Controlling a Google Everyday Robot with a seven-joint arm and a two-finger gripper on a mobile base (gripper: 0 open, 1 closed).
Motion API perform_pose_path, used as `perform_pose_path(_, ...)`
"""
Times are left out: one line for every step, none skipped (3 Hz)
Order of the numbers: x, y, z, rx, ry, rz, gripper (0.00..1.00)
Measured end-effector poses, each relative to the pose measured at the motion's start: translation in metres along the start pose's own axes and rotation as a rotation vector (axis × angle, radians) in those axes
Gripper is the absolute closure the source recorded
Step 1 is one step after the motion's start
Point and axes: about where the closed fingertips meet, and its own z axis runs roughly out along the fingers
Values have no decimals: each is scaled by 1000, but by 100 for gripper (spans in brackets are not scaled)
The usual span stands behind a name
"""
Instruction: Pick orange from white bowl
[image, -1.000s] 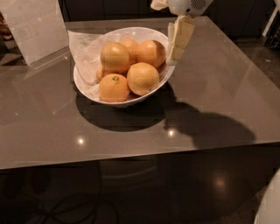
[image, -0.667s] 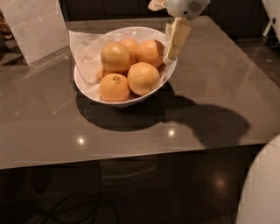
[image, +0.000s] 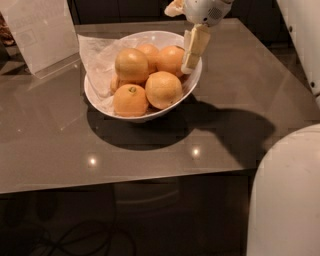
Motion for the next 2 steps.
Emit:
perform_pose_path(0,0,0,0,0,0,18)
perform_pose_path(0,-1,2,3,-1,0,40)
